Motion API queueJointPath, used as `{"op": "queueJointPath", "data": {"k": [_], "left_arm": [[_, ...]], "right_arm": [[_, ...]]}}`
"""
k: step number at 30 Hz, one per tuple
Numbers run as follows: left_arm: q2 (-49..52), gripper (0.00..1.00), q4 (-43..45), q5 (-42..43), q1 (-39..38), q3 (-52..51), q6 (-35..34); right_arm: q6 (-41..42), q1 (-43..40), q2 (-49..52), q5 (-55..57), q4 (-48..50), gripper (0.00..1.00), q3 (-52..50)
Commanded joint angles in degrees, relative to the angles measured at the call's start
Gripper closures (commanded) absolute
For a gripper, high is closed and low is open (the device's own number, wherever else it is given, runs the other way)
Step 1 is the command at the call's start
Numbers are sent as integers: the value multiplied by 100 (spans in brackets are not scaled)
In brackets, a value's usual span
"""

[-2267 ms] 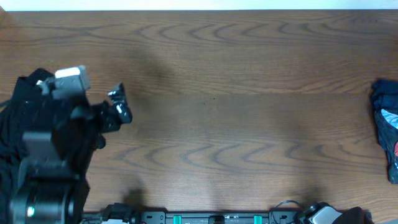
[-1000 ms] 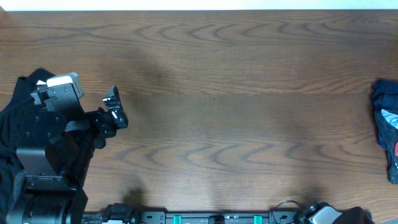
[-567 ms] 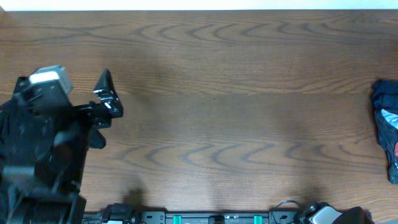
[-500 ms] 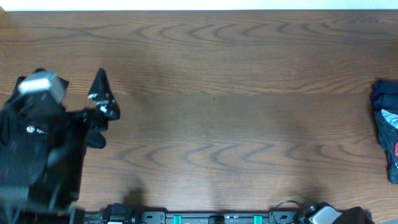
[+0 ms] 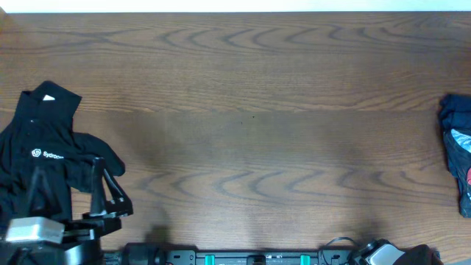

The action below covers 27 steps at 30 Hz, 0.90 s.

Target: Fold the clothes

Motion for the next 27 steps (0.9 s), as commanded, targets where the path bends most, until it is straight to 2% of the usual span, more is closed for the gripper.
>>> {"op": "queueJointPath", "data": {"k": [1, 16, 27], "left_arm": [[-400, 2, 37, -50, 140, -463, -332], [-857, 2, 905, -46, 136, -2234, -1128], [-857, 2, 2035, 127, 136, -3136, -1196]], "right_arm": [[74, 44, -4, -81, -11, 1, 37], [74, 46, -4, -81, -11, 1, 37], [74, 46, -4, -81, -9, 1, 37]]}}
